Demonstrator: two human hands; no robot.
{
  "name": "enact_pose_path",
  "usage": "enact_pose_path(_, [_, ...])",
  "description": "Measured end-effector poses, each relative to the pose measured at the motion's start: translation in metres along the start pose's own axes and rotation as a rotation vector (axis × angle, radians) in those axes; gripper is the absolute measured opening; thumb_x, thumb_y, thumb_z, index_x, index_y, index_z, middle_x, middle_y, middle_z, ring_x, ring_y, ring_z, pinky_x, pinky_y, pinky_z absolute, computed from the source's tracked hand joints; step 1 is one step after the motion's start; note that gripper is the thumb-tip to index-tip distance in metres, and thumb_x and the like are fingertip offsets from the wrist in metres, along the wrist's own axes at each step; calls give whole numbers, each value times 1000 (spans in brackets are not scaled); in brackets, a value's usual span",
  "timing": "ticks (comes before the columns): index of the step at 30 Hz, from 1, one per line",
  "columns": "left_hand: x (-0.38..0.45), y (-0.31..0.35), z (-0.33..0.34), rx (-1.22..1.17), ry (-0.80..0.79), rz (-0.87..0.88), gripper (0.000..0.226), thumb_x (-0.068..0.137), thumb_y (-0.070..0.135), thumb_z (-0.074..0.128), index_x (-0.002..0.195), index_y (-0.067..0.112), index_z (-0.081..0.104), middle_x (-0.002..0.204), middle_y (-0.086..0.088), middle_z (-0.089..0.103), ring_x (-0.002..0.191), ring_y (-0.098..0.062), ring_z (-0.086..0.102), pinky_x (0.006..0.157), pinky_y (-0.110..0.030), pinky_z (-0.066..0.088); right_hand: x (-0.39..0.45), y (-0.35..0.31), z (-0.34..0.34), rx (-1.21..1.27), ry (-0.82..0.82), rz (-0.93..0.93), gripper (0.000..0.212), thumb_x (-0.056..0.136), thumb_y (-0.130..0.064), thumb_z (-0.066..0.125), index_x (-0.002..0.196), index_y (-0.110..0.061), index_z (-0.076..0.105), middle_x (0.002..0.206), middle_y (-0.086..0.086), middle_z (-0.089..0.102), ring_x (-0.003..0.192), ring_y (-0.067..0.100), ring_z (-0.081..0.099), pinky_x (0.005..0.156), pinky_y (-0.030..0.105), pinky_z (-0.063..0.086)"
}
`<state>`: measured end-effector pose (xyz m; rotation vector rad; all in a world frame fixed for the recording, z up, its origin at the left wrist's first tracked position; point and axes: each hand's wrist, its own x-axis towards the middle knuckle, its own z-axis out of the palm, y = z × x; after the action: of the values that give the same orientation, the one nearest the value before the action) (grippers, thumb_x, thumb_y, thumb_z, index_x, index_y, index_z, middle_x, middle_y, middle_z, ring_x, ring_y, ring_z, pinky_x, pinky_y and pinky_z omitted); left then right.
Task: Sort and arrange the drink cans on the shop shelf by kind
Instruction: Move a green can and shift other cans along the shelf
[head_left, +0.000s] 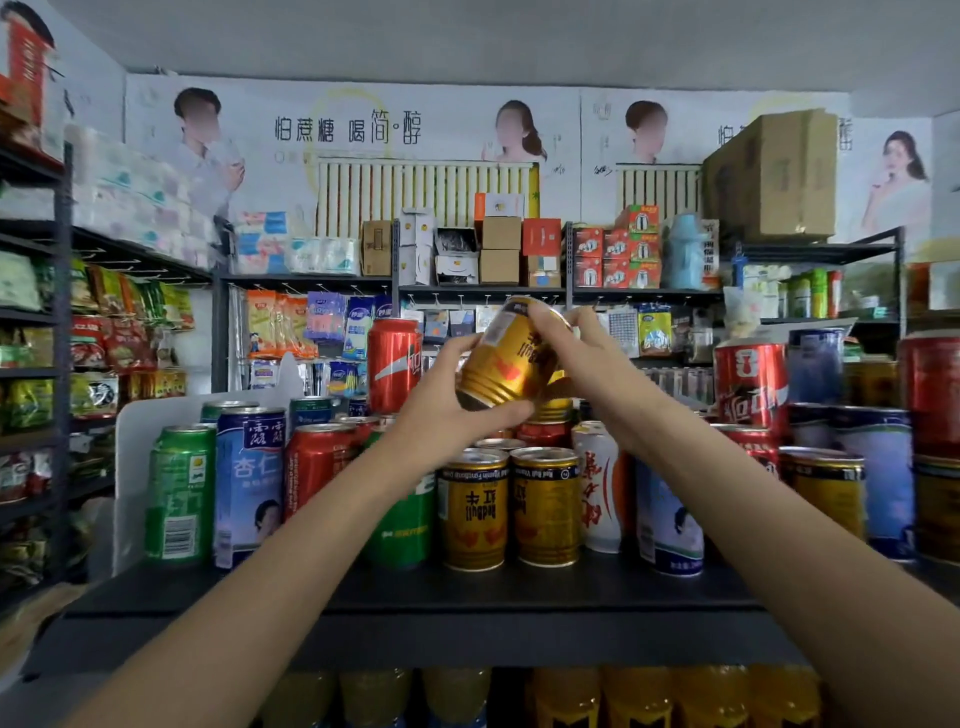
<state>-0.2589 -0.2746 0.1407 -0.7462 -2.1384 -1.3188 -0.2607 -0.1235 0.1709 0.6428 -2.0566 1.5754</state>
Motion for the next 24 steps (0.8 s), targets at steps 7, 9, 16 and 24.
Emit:
enact_pose_path(7, [-1,0,-33,-313,-52,-133,77,57,32,71,128,25,43,116,-6,60,108,-19,58,103,-40,39,-4,-9,-29,232,-200,81,30,93,-31,51,120,-19,46,95,8,61,77,22,66,76,33,56])
enact_pose_path(9, [-2,0,-38,-438,-28,-159,75,61,31,67,131,18,42,113,-8,64,105,-18,60,104,-36,38,-9,-9,-30,308,-276,102,41,89,-28,54,129,-25,46,104,11,60,76,25,67,75,33,58])
enact_pose_path(16, [9,20,-60,-382,52,-89,69,64,42,71,124,15,50,118,-8,60,113,-23,55,99,-37,42,-6,-24,5,70,-434,-13,105,64,-9,78,144,-39,17,113,14,61,91,26,68,81,36,55])
enact_pose_path(24, [-7,1,-102,388,68,-15,30,89,33,56,115,20,58,114,7,60,100,-4,55,81,-16,40,34,-3,55,51,-144,-75,99,57,-4,86,128,-29,22,110,4,53,99,23,60,91,40,51])
